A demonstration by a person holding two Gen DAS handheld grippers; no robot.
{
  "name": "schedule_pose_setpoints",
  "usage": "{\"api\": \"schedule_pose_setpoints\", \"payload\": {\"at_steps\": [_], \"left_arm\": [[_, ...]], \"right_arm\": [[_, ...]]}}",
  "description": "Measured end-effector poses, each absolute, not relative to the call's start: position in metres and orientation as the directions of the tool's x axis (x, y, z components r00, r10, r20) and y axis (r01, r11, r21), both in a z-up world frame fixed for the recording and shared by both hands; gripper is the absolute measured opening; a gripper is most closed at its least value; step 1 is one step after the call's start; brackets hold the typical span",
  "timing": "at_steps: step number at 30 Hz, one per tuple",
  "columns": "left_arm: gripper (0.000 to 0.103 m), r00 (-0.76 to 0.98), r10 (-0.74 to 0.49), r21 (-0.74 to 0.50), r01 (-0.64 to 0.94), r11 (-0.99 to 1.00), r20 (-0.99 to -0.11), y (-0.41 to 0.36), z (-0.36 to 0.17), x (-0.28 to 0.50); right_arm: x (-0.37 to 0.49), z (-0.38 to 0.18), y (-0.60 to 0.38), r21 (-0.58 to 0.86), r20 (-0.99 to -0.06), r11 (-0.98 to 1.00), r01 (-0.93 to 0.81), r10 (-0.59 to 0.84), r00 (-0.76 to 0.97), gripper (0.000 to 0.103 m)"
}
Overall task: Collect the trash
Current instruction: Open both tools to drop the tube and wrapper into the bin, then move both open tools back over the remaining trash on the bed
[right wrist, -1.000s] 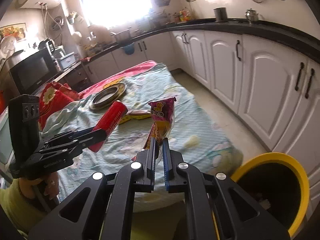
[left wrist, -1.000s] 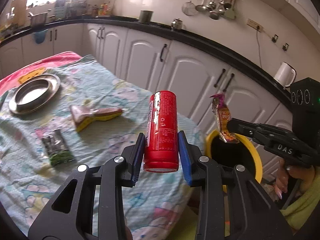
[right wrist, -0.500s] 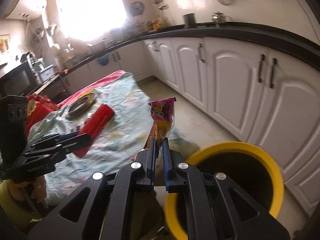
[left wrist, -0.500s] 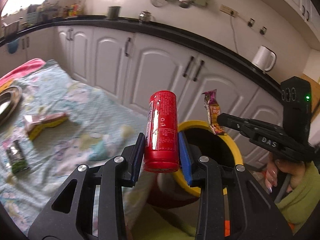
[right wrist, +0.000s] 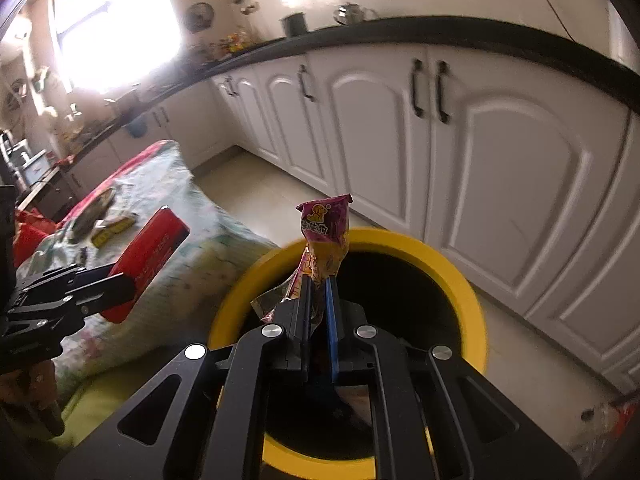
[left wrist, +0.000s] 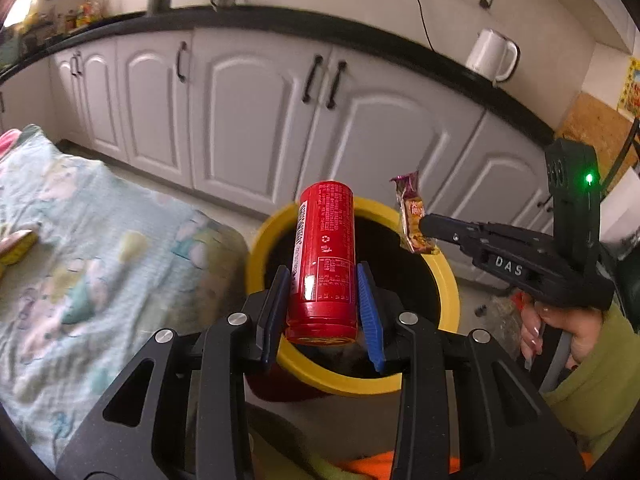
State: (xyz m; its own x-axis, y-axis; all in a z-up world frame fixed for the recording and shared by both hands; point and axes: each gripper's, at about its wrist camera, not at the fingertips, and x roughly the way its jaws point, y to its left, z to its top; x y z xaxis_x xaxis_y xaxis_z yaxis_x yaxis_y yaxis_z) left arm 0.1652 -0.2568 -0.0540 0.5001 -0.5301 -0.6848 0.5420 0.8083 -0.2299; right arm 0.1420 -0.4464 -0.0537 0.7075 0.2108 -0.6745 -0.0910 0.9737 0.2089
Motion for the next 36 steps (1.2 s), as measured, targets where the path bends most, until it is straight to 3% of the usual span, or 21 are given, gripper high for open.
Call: {"api": "schedule_pose_setpoints", "payload": {"at_steps": [10,12,13,15,16,18,24,36], "left_arm": [[0.028,0.453,-0.500,-0.187,0.574,0.797,-0.738,-0.297,-0.076,0.171],[0.049,0.463,-0.487,-0.180,0.562,0.807,-0.741,-0.297,-0.078,0.173],[0.053,0.464,-0.488,-0.182,0.561,0.808,-0.739,-0.296,-0.078,0.173],[0.055,0.471,-0.486,-0.182,0.554,0.812,-0.736,-0.293,-0.078,0.172],[0.058,0.478,-0.480,-0.179,0.547,0.818,-0.735,-0.290,-0.077,0.172],[0.072,0.500,-0.473,-0.178,0.527,0.831,-0.726,-0.283,-0.074,0.172],[0.090,0.609,-0.406,-0.137,0.438,0.888,-0.681,-0.253,-0.058,0.172],[0.092,0.771,-0.223,-0.089,0.213,0.973,-0.597,-0.171,-0.027,0.167]], "right_arm": [[0.136,-0.074,-0.486,0.267,-0.695,0.964,0.001,0.192,0.693,0.008],[0.136,-0.072,-0.490,0.271,-0.692,0.963,0.009,0.188,0.697,0.010],[0.136,-0.072,-0.491,0.269,-0.691,0.963,0.016,0.182,0.699,0.014],[0.134,-0.072,-0.494,0.280,-0.686,0.960,0.026,0.181,0.705,0.036],[0.135,-0.072,-0.495,0.286,-0.684,0.958,0.028,0.183,0.706,0.037],[0.136,-0.073,-0.496,0.288,-0.685,0.957,0.035,0.180,0.706,0.038],[0.138,-0.065,-0.481,0.295,-0.669,0.956,0.003,0.204,0.715,0.046],[0.144,-0.012,-0.399,0.226,-0.592,0.947,-0.226,0.318,0.740,0.056]]}}
